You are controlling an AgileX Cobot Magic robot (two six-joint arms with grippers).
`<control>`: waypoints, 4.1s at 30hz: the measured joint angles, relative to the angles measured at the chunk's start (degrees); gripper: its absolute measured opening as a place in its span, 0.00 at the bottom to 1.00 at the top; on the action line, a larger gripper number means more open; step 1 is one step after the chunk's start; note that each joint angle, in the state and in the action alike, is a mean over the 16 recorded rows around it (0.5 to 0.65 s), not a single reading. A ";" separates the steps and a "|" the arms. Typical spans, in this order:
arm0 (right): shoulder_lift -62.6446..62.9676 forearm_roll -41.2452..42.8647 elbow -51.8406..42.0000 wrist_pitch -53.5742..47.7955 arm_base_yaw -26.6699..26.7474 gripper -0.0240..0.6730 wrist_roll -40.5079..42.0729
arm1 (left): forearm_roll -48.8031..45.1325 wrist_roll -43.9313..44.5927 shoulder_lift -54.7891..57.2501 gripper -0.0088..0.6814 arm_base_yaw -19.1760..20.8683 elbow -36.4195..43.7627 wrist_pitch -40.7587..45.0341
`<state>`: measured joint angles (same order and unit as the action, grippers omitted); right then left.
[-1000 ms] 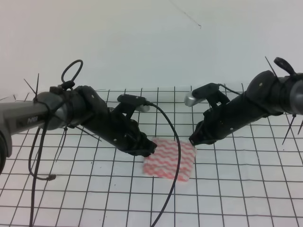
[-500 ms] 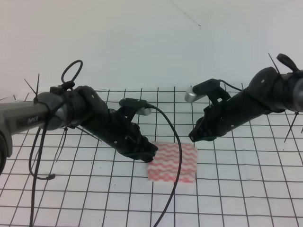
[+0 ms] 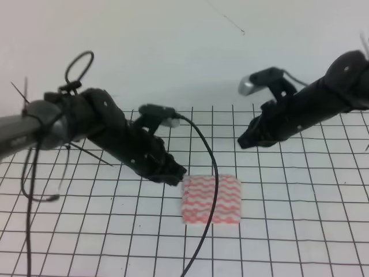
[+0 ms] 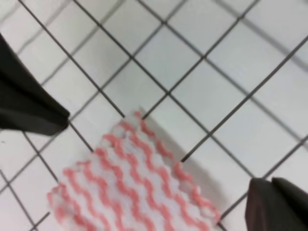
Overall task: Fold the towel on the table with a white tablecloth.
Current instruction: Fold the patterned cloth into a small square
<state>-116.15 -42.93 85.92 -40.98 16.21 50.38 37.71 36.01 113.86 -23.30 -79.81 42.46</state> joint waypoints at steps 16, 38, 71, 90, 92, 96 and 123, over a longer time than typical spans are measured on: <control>37.76 17.20 -5.68 1.66 -7.70 0.03 -16.53 | -9.84 -7.22 -32.19 0.01 0.00 2.35 0.41; 83.71 19.70 -51.47 15.74 -9.89 0.03 -24.06 | 8.98 -2.22 -68.94 0.01 0.00 33.83 -11.51; 83.84 19.70 -52.66 2.97 -9.89 0.03 -24.38 | -8.56 -6.19 -70.31 0.01 0.14 37.18 -12.90; 83.84 19.70 -52.66 2.90 -9.89 0.03 -24.39 | -31.17 -37.24 -103.46 0.01 14.27 70.02 -37.62; 83.84 19.69 -52.66 2.90 -9.89 0.03 -24.39 | -31.89 -39.38 -106.86 0.01 15.00 73.30 -35.71; 83.84 19.68 -52.66 2.90 -9.89 0.03 -24.40 | -32.81 -42.30 -111.67 0.01 15.40 77.82 -31.76; 85.71 19.86 -53.32 4.29 -11.82 0.03 -23.98 | -32.85 -43.92 -114.98 0.01 15.40 80.04 -23.69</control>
<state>-30.44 -23.07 32.60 -36.69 4.39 26.40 4.86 -7.91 -1.12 -7.90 0.23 18.77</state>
